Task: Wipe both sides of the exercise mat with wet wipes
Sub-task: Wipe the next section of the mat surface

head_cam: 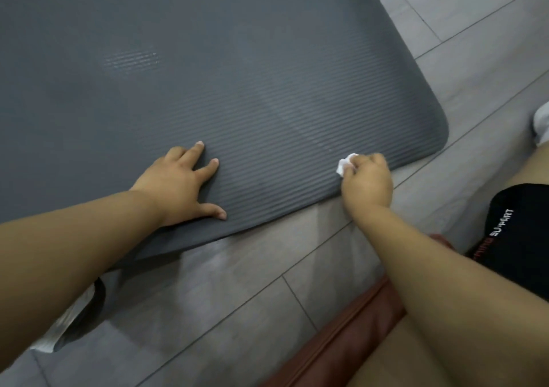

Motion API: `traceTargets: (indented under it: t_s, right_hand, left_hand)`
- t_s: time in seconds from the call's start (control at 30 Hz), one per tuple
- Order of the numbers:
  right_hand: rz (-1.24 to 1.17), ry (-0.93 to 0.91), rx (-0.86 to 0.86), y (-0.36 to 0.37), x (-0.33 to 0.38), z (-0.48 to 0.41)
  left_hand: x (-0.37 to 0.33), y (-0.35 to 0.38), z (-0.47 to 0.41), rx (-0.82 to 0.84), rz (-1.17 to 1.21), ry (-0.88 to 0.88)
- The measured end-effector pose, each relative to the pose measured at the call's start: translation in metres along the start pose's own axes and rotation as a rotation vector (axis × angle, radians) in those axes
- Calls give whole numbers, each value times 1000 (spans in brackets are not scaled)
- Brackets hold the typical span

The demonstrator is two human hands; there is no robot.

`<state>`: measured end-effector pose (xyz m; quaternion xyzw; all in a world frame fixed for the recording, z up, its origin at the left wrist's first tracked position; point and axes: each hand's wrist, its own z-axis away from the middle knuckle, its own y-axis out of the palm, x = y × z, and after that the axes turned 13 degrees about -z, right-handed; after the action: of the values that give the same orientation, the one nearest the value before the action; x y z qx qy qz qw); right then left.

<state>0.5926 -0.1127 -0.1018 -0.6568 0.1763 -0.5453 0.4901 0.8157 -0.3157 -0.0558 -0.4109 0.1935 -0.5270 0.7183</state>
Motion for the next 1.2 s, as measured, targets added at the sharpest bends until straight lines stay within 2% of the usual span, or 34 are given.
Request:
traceTargets:
  t_s: [0.03, 0.1, 0.17, 0.2, 0.23, 0.27, 0.33, 0.37, 0.4, 0.47, 0.5, 0.53, 0.57, 0.6, 0.63, 0.7, 0.73, 0.77, 0.8, 0.87, 0.9, 0.93, 0.97, 1.0, 1.1, 1.13, 1.17, 1.2]
  right_hand:
    - [-34, -92, 31, 10, 14, 12]
    - [-162, -441, 209, 33, 40, 47]
    - [-192, -795, 514, 45, 57, 74]
    - [-147, -885, 608, 47, 58, 71]
    - [-119, -895, 624, 48, 58, 58]
    - [-122, -841, 523, 46, 55, 40]
    - [-87, -563, 205, 32, 44, -4]
    - [-46, -400, 99, 23, 38, -23]
    - [-11, -261, 28, 15, 33, -36]
    - [78, -64, 0, 14, 40, -41]
    - [101, -89, 2, 19, 51, -33]
    - [29, -212, -2, 28, 64, -22]
    - [-73, -401, 74, 38, 73, -5]
    - [-140, -618, 221, 47, 80, 16]
    - [-158, -769, 444, 54, 83, 35]
    - [-36, -913, 732, 54, 82, 44]
    - [18, -933, 730, 52, 77, 33]
    - [19, -911, 645, 52, 68, 13]
    - [4, -829, 480, 48, 61, -9]
    - [25, -498, 144, 33, 56, -52]
    - [41, -309, 71, 29, 57, -64]
    - [41, -167, 68, 30, 62, -66]
    - [57, -158, 104, 35, 74, -58]
    - [42, -225, 166, 44, 89, -44]
    - [-62, -830, 496, 73, 112, 12]
    - [-34, -950, 626, 75, 113, 22]
    - [-1, -1007, 684, 74, 112, 17]
    - [-7, -1017, 658, 73, 109, 2]
  left_hand:
    - [-2, 2, -1, -11, -20, -1]
    - [-2, 7, -1, -37, -19, -3]
    - [2, 11, 0, -57, 23, 2]
    - [7, 12, 0, -64, 48, 10]
    - [11, 12, 0, -70, 74, 21]
    - [14, 13, -1, -74, 99, 35]
    - [22, 13, -2, -94, 157, 67]
    - [26, 13, -3, -114, 188, 76]
    - [31, 12, -4, -141, 210, 74]
    - [40, 10, -5, -190, 219, 22]
    - [44, 10, -5, -179, 214, -21]
    - [46, 10, -6, -131, 216, -63]
    - [46, 10, -7, -68, 217, -93]
    - [44, 11, -8, -23, 206, -106]
    - [41, 12, -10, -11, 182, -106]
    - [38, 12, -12, -14, 140, -100]
    - [38, 11, -13, -5, 134, -101]
    - [39, 9, -12, 8, 133, -103]
    - [40, 8, -12, 20, 133, -105]
    - [41, 7, -12, 25, 112, -106]
    - [40, 8, -12, 18, 92, -105]
    - [38, 9, -12, 7, 74, -106]
    - [36, 11, -13, -2, 63, -107]
    - [35, 12, -13, -8, 61, -107]
    - [40, 11, -12, -19, 102, -96]
    - [44, 10, -12, -28, 129, -84]
    - [50, 9, -11, -40, 156, -70]
    - [55, 9, -10, -64, 182, -60]
